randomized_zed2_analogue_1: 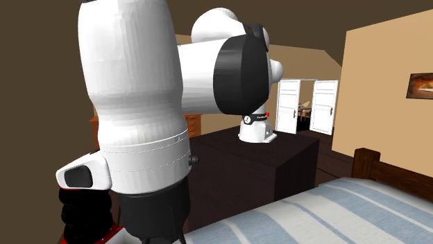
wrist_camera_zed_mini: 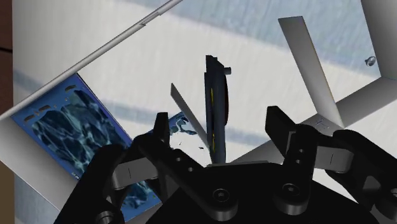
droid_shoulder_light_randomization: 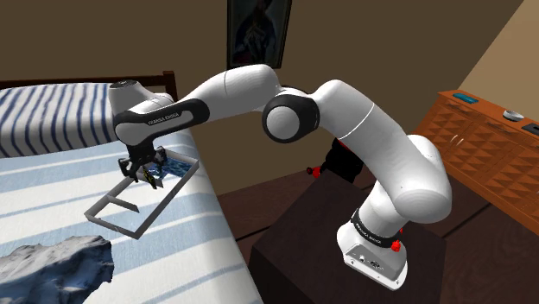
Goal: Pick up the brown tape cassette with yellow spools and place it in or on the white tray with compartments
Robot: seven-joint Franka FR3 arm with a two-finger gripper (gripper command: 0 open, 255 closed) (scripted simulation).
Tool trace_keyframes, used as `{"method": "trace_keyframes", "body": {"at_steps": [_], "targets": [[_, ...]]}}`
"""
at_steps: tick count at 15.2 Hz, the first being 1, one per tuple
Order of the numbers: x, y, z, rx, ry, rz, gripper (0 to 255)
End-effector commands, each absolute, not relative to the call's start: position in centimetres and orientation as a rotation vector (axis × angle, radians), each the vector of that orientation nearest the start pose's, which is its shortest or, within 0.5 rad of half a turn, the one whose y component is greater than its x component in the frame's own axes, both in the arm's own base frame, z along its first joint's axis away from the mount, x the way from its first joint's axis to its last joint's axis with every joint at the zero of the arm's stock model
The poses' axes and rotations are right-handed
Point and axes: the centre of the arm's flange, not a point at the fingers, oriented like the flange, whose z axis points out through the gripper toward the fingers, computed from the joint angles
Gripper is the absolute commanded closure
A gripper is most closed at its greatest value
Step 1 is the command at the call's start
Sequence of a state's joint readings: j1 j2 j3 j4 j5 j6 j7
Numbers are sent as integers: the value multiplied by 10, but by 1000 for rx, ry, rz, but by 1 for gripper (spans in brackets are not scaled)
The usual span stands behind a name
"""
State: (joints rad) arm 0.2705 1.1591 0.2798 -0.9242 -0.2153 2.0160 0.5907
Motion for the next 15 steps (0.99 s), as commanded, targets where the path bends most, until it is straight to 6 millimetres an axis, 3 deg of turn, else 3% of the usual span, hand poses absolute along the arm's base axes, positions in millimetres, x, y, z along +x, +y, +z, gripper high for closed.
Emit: {"method": "trace_keyframes", "body": {"at_steps": [1,3,7,15], "targets": [[713,321,169,-3098,158,101,0],[713,321,169,-3098,158,101,0],[716,319,219,-3098,158,101,0],[716,319,219,-3098,158,101,0]]}}
